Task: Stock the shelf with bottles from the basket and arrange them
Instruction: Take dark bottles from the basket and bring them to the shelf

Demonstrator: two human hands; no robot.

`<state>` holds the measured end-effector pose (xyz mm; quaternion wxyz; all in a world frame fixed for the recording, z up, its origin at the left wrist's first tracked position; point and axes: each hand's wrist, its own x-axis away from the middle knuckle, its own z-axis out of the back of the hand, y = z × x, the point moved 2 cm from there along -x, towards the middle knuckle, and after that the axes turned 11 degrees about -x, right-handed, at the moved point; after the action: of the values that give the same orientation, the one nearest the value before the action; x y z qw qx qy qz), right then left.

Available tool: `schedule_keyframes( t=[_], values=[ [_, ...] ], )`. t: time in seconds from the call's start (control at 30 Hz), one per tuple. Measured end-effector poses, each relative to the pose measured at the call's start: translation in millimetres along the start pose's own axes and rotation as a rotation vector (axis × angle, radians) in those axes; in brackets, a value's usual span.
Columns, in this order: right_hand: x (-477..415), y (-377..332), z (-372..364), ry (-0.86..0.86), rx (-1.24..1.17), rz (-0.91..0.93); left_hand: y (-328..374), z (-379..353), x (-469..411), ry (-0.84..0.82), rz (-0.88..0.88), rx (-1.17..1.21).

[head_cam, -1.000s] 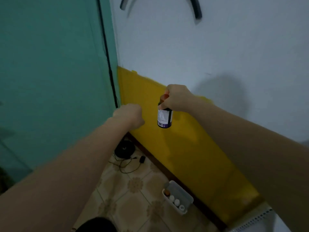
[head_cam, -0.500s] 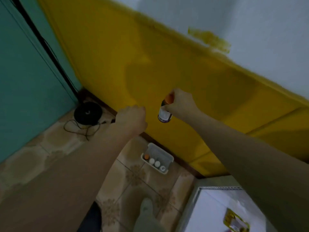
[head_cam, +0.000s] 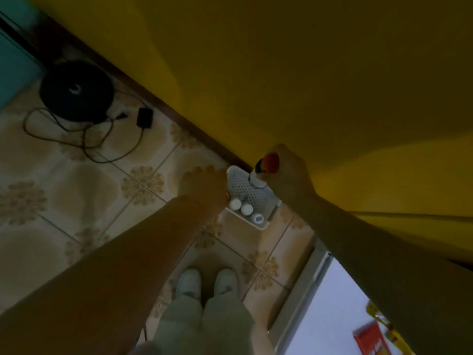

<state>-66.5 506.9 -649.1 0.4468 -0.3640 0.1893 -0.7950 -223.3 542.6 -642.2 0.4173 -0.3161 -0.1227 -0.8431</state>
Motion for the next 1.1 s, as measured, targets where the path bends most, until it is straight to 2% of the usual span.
schedule_keyframes(
  t=[0.23, 0.37, 0.63, 0.9, 1.1],
  values=[
    [-84.2, 113.6, -130.4, -0.027, -0.007, -0.053, 15.3, -124.7, -110.8, -0.036, 0.0, -0.008],
    [-121.2, 168.7, -196.7, -0.007, 0.086, -0.023, 19.2, -179.4, -157.4, -0.036, 0.0, -0.01],
    [-165.1, 221.0, -265.3, -0.067, 0.133, -0.071, 25.8, -238.0, -213.1, 0.008, -0.002, 0.012],
    [-150.2, 217.8, -256.5, -0.139, 0.121, -0.04, 35.2, -239.5, -208.3, 0.022, 0.014, 0.029],
    [-135.2, 149.5, -196.6, -0.151, 0.197, 0.071, 25.6, -183.7, -158.3, -0.017, 0.05, 0.028]
  ],
)
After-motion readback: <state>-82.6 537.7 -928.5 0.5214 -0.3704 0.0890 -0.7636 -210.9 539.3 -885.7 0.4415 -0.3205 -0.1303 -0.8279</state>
